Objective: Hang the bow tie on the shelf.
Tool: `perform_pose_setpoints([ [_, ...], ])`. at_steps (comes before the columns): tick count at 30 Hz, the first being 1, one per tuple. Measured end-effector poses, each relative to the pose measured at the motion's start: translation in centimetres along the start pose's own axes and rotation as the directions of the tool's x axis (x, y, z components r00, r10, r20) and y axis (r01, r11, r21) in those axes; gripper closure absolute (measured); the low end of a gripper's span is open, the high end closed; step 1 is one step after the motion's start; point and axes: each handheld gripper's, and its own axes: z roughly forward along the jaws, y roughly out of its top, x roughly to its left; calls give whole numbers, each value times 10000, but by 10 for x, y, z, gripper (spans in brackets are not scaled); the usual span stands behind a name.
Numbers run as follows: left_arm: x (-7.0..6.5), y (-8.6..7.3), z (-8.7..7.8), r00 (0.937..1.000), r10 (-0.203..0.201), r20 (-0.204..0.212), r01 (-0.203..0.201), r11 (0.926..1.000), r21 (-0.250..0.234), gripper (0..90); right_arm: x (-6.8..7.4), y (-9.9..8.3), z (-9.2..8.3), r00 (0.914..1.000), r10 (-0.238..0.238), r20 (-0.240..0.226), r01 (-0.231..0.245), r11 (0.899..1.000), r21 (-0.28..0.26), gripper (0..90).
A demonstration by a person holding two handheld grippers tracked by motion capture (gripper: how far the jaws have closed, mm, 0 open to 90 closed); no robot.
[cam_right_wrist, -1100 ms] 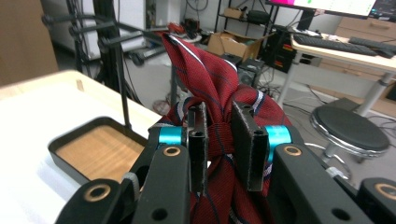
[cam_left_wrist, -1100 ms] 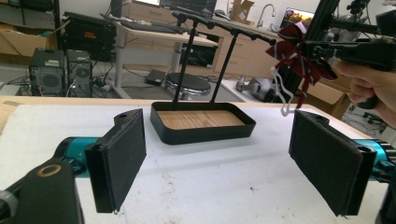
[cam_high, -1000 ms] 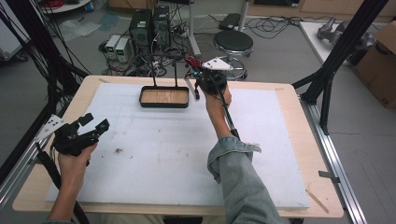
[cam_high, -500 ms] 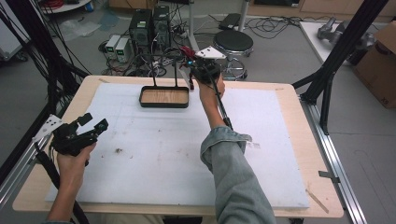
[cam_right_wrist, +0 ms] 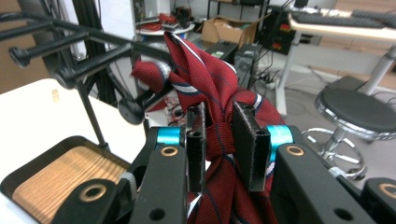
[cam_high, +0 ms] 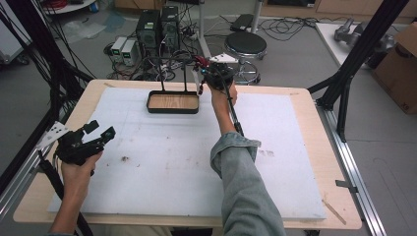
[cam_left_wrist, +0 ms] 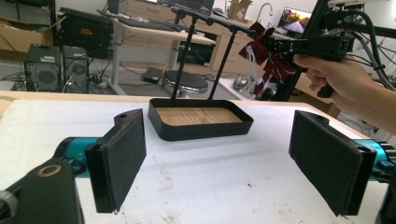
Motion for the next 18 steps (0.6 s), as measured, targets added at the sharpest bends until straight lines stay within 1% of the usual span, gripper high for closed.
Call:
perform_pose_setpoints([
  [1,0,0,0,10000,18,8,-18,10000,1,191,0,0,0,10000,0,0,0,10000,0,750],
  [2,-1,0,0,10000,31,21,-31,10000,-7,191,-2,-3,2,9997,135,-187,-131,9997,190,740],
  [3,-1,0,0,10000,31,21,-31,10000,-7,191,-2,-3,2,9997,135,-187,-131,9997,190,740],
  [5,0,0,0,10000,24,11,-24,10000,1,190,-2,-5,2,9999,24,-128,-20,9994,344,709],
  [11,0,1,-1,10000,24,31,-24,10000,-54,191,-7,-4,-3,9999,126,-75,-122,9987,485,666],
  [13,-1,2,-1,10000,43,37,-43,10000,-53,191,-11,-1,-10,9998,188,-3,-188,9991,392,651],
  [14,-1,2,-1,10000,41,55,-40,10000,-64,191,-14,0,-14,9996,297,35,-298,9989,362,630],
  [15,-1,2,-1,10000,36,50,-35,10000,-72,191,-14,0,-14,9996,297,35,-298,9989,362,630],
  [16,-1,1,-1,10000,42,31,-42,10000,-53,191,-19,3,-23,9990,431,89,-433,9987,253,603],
  [17,-1,1,-1,10000,42,31,-42,10000,-53,191,-19,3,-23,9990,431,89,-433,9987,253,603],
  [18,-1,1,0,10000,62,28,-62,10000,-41,191,-23,4,-28,9990,418,145,-420,9990,180,573],
])
